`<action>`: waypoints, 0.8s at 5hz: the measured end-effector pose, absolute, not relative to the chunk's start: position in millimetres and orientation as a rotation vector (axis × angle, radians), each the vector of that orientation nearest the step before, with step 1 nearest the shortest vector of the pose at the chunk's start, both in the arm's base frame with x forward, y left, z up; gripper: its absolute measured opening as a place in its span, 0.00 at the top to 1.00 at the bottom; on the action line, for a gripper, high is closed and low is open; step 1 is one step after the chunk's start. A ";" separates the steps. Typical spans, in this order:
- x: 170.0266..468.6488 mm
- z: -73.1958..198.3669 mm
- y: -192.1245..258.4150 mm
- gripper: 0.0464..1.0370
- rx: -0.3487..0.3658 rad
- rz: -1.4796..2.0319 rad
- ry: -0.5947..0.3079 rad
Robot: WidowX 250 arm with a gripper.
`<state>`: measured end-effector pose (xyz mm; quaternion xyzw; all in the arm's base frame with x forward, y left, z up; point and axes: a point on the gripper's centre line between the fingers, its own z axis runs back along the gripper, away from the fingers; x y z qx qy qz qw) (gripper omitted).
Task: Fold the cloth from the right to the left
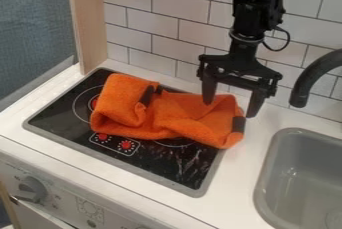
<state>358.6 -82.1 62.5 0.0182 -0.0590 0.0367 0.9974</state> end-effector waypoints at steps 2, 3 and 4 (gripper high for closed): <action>356.5 37.9 -86.2 0.04 0.030 0.078 -0.063; 361.9 24.7 -90.7 0.04 0.022 0.052 -0.039; 366.7 20.1 -92.6 0.04 0.024 0.032 -0.034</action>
